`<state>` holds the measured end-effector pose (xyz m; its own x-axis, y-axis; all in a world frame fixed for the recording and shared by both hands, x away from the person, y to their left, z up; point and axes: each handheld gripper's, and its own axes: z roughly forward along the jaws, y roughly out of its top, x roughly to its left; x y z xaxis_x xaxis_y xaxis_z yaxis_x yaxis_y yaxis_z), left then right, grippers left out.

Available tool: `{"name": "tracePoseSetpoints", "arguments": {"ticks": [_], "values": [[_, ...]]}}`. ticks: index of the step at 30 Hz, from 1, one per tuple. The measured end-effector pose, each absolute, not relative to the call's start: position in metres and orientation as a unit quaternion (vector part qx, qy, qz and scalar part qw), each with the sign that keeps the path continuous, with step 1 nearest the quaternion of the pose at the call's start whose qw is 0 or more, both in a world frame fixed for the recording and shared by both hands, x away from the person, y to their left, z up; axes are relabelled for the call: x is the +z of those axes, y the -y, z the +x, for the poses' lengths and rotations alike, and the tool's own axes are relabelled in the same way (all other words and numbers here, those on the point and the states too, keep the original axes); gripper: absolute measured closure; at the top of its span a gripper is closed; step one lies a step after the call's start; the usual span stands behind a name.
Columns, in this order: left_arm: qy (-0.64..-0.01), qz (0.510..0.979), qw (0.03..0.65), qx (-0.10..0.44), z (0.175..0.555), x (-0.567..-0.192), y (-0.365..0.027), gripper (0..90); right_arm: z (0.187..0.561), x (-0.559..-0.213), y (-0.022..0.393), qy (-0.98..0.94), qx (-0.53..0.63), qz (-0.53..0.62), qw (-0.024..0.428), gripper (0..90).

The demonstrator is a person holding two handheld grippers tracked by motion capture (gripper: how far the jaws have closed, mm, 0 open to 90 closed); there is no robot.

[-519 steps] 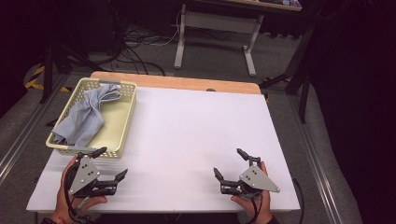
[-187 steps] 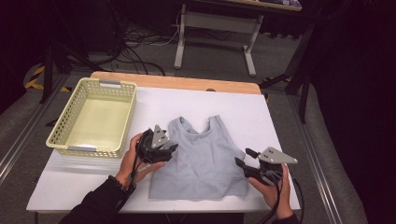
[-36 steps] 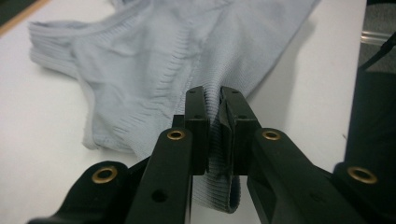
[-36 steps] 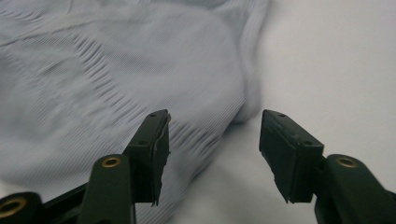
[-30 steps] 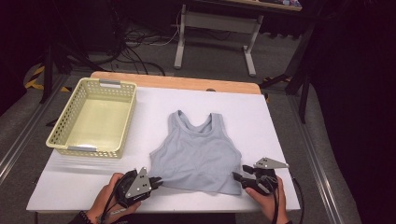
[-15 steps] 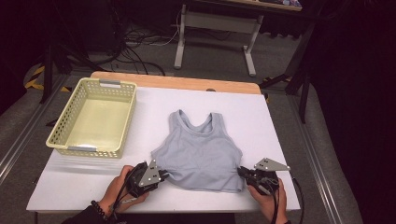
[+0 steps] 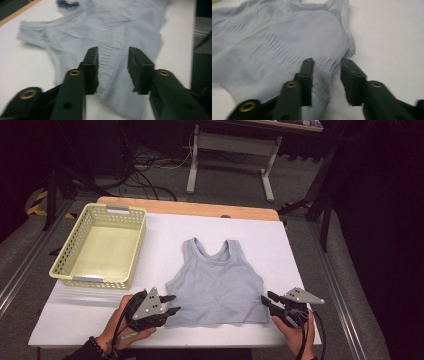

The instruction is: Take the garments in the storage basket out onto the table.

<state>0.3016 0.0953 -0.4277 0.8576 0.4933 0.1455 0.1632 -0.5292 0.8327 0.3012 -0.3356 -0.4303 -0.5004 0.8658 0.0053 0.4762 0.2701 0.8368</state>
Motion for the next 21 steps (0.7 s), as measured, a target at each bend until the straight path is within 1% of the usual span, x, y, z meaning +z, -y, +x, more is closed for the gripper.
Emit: {"name": "tracePoseSetpoints", "arguments": {"ticks": [2,3,4,5,7,8,9,10,11,13,14,15,16,18,19,20,21], "values": [[-0.201,0.854,0.439,0.192,0.305,-0.43,-0.094,52.1,0.305,-0.43,0.337,-0.757,0.419,0.44,0.24,52.6],[-0.212,0.854,0.431,0.201,0.31,-0.434,-0.093,52.1,0.305,-0.43,0.337,-0.757,0.419,0.44,0.24,52.6],[-0.239,0.853,0.411,0.216,0.321,-0.443,-0.091,44.4,0.315,-0.43,0.338,-0.757,0.419,0.436,0.247,46.3],[-0.239,0.853,0.411,0.216,0.321,-0.443,-0.091,39.9,0.315,-0.43,0.338,-0.757,0.419,0.436,0.247,46.3],[-0.269,0.85,0.399,0.213,0.336,-0.453,-0.089,38.8,0.329,-0.432,0.338,-0.759,0.425,0.434,0.234,42.9],[-0.285,0.846,0.403,0.2,0.344,-0.456,-0.089,37.4,0.341,-0.435,0.338,-0.765,0.415,0.435,0.229,39.1],[-0.3,0.842,0.409,0.184,0.35,-0.458,-0.089,37.4,0.341,-0.435,0.338,-0.765,0.415,0.435,0.229,39.1],[-0.311,0.838,0.408,0.184,0.356,-0.46,-0.088,37.4,0.349,-0.438,0.338,-0.769,0.412,0.436,0.221,37.0],[-0.32,0.837,0.401,0.192,0.361,-0.461,-0.086,37.5,0.364,-0.443,0.337,-0.771,0.413,0.442,0.199,35.9],[-0.345,0.835,0.388,0.178,0.376,-0.468,-0.081,39.9,0.375,-0.447,0.335,-0.776,0.404,0.444,0.194,35.3],[-0.345,0.835,0.388,0.178,0.376,-0.468,-0.081,43.8,0.375,-0.447,0.335,-0.776,0.404,0.444,0.194,35.3],[-0.349,0.84,0.378,0.172,0.38,-0.469,-0.079,43.8,0.382,-0.45,0.334,-0.781,0.397,0.444,0.187,37.2],[-0.354,0.838,0.378,0.175,0.382,-0.468,-0.078,52.8,0.388,-0.452,0.33,-0.794,0.378,0.442,0.179,44.4],[-0.343,0.844,0.37,0.182,0.384,-0.467,-0.073,71.9,0.388,-0.452,0.328,-0.797,0.38,0.433,0.18,56.7],[-0.336,0.848,0.367,0.183,0.386,-0.468,-0.069,76.3,0.389,-0.452,0.327,-0.799,0.378,0.434,0.173,63.0],[-0.335,0.848,0.366,0.185,0.388,-0.468,-0.068,79.1,0.39,-0.453,0.327,-0.802,0.374,0.434,0.17,66.7],[-0.334,0.85,0.364,0.184,0.39,-0.467,-0.066,79.1,0.39,-0.453,0.327,-0.802,0.374,0.434,0.17,66.7]]}}
